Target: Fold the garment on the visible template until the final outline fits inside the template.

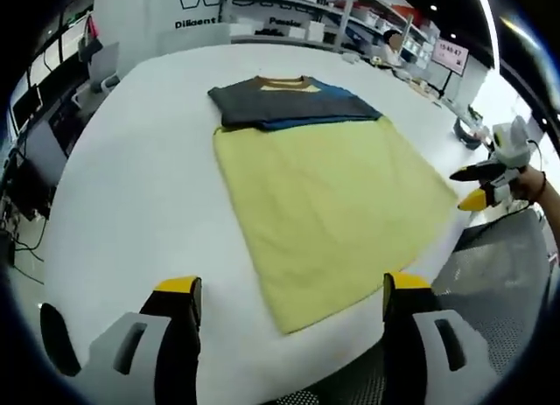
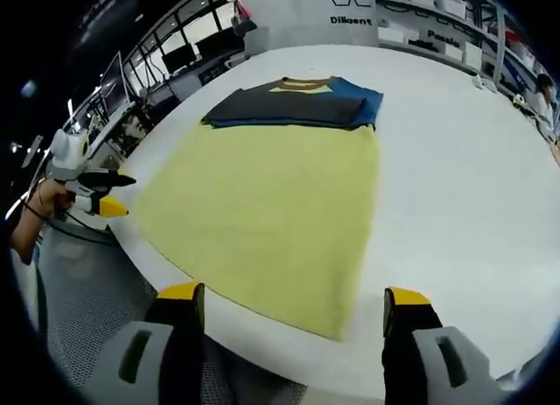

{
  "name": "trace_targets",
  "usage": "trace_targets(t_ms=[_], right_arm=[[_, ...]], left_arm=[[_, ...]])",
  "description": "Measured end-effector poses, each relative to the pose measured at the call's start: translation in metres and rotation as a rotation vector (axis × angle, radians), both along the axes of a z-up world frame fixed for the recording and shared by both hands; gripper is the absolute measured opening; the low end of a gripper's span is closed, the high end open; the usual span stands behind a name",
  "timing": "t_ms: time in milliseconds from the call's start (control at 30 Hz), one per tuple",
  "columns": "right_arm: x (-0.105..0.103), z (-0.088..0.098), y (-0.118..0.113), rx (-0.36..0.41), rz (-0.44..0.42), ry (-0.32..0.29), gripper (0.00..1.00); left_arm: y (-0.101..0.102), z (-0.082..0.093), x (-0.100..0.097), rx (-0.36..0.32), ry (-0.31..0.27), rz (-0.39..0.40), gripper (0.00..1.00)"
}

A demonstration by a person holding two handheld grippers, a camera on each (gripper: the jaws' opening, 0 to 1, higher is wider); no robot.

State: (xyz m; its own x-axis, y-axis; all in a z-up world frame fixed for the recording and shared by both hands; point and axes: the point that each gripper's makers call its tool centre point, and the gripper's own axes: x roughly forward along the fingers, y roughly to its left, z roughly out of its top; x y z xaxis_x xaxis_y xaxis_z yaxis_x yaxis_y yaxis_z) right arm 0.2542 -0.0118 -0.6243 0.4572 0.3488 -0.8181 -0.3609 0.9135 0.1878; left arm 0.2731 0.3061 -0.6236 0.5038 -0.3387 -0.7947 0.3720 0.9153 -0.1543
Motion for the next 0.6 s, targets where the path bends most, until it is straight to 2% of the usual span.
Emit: trace_targets(t_ms=[267, 367, 467, 600], right_arm=[[-0.005, -0.004, -0.008, -0.01, -0.04, 0.011, 0.66], [-0.007, -0.007, -0.013, -0.032, -0.049, 0.021, 0.58], [-0.01, -0.009, -0.016, -0.045, -0.058, 0.026, 0.46], [-0.012, -0.01, -0.015, -0.044, -0.068, 0.034, 0.41]], left_arm=[[0.009, -0.005, -0.004, 0.018, 0.027, 0.045, 0.75], [0.009, -0.007, -0.007, 0.022, 0.034, 0.044, 0.71], [0.008, -0.01, -0.01, 0.023, 0.059, 0.044, 0.66], [0.008, -0.01, -0.01, 0.032, 0.052, 0.038, 0.61]])
